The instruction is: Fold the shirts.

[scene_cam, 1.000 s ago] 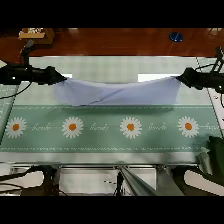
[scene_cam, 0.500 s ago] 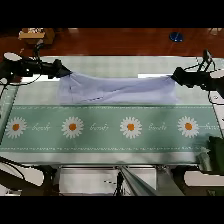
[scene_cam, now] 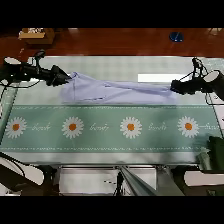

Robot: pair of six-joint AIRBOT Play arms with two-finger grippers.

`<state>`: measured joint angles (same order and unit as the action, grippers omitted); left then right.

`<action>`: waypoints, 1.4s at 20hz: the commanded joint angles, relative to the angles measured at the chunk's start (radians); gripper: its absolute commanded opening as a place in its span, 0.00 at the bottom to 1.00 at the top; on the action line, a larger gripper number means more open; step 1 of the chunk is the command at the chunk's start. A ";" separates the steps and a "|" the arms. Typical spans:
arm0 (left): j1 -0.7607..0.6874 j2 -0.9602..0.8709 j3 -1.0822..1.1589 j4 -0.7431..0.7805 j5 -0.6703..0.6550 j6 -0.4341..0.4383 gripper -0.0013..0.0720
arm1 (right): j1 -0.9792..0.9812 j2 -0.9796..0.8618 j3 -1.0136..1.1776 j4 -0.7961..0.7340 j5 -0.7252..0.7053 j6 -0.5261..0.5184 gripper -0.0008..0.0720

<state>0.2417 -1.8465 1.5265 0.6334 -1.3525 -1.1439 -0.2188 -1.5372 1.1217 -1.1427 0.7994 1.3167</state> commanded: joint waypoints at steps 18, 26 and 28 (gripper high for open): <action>-0.055 0.021 0.001 0.000 -0.201 -0.018 0.64 | -0.218 -0.188 0.000 0.476 0.244 -0.150 0.82; -0.066 0.021 0.002 -0.100 -0.198 -0.017 0.42 | -0.118 -0.142 0.045 0.533 0.193 -0.240 0.05; -0.068 0.021 0.002 -0.153 -0.193 0.006 0.17 | -0.125 -0.066 0.057 0.517 0.208 -0.241 0.05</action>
<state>0.1761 -1.8263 1.5272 0.5503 -1.5513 -1.1580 -0.3477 -1.6718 1.1591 -0.6300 0.9886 1.1019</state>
